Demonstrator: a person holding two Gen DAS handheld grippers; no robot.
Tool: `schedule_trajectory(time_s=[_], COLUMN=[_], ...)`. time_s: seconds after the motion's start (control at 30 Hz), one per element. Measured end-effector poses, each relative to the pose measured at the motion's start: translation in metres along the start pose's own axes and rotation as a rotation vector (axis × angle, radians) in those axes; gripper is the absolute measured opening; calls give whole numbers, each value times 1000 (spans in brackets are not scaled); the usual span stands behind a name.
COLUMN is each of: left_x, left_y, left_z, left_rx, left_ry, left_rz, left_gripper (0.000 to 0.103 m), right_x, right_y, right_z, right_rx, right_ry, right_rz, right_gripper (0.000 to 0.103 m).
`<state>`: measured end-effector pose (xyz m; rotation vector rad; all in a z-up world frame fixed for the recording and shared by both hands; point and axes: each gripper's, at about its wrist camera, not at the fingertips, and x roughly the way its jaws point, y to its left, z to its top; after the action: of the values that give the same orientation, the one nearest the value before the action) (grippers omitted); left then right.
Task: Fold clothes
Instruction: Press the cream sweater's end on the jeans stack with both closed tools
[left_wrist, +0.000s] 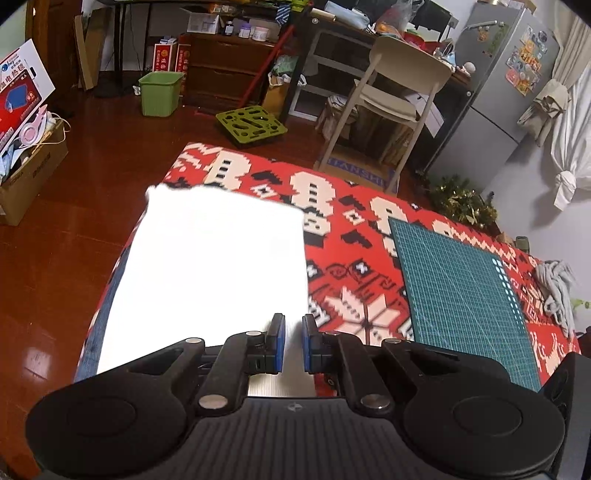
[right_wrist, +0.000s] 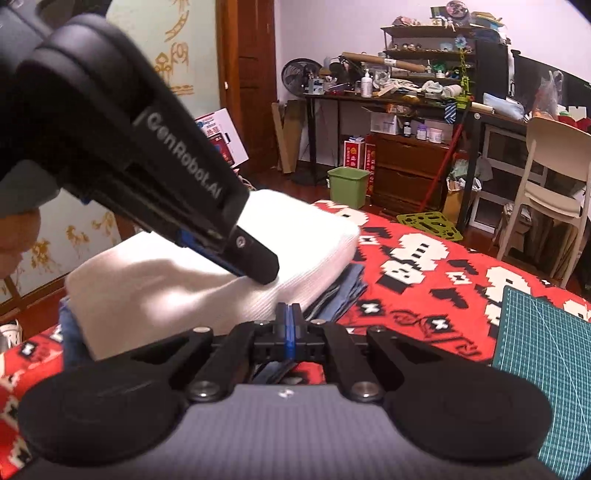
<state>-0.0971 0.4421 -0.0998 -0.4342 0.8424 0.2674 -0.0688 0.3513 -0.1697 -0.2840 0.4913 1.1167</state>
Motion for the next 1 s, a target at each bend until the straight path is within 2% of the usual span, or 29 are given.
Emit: schedule_trajectory(time_s=[0.33, 0.63, 0.8, 1.0], left_x=[-33, -55, -74, -88], left_y=[4, 18, 31, 62], left_z=[-49, -76, -81, -90], left_rx=[9, -15, -41, -112], left_ry=[30, 27, -42, -100], left_rz=[-1, 21, -4, 18], left_gripper=[9, 9, 9, 9], right_x=[-38, -70, -85, -97], right_y=[29, 49, 50, 53], right_z=[-17, -33, -31, -20], right_rx=[-17, -47, -17, 3], right_ry=[26, 61, 43, 3], right_rz=[33, 64, 41, 20], right_gripper=[1, 1, 3, 4])
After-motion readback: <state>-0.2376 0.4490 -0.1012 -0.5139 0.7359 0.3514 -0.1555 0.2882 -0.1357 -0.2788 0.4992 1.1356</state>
